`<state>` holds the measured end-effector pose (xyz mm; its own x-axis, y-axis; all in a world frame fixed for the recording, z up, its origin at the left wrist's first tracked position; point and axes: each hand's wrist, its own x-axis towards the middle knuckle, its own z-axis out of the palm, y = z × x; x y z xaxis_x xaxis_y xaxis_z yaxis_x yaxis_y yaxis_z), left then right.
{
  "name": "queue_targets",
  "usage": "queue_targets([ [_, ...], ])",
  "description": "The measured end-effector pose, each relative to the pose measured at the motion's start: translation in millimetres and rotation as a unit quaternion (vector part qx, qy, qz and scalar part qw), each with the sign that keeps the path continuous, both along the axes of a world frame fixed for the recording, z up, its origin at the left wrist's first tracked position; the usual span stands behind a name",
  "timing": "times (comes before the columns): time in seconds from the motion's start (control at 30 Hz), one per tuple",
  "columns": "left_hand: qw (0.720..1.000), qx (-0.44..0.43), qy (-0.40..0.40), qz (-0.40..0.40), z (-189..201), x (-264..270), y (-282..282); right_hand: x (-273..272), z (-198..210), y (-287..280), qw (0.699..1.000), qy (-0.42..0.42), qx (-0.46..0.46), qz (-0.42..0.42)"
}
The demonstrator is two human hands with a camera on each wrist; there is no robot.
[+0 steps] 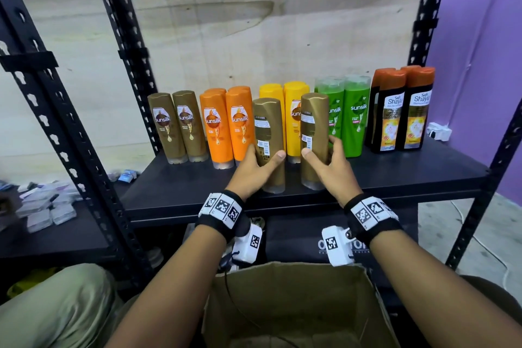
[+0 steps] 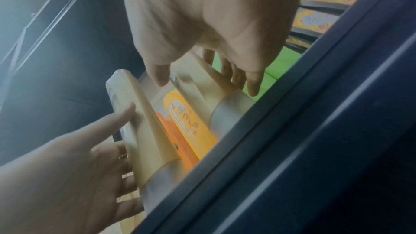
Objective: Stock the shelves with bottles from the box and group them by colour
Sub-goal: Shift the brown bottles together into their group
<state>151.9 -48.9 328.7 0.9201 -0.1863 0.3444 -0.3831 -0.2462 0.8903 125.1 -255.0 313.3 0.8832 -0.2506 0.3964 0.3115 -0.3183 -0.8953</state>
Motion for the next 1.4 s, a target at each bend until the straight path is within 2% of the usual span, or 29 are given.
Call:
queue_targets([
  [0.13, 0.999, -0.025, -0.027, -0.018, 7, 9, -3, 17, 7, 5, 0.999, -0.034, 0.027, 0.001],
  [0.33, 0.996, -0.074, -0.044, -0.003, 8, 13, -9, 34, 5, 13, 0.994, -0.088, 0.061, -0.007],
  [0.5, 0.993, -0.103, -0.064, 0.000, 4, 12, -11, 34, 5, 19, 0.991, -0.109, 0.069, -0.020],
  [0.67, 0.985, -0.140, -0.088, 0.039, 7, 6, -3, 25, 11, 34, 0.989, -0.125, 0.062, -0.038],
  [0.83, 0.980, -0.141, -0.111, 0.091, 17, -3, 28, 21, 18, 62, 0.988, -0.137, 0.068, -0.031],
  [0.97, 0.975, -0.142, -0.127, 0.116, 24, -10, 62, 23, 23, 93, 0.987, -0.140, 0.078, 0.010],
  [1.4, 0.964, -0.140, -0.124, 0.187, 36, -30, 176, 9, 25, 201, 0.980, -0.166, 0.062, 0.094],
])
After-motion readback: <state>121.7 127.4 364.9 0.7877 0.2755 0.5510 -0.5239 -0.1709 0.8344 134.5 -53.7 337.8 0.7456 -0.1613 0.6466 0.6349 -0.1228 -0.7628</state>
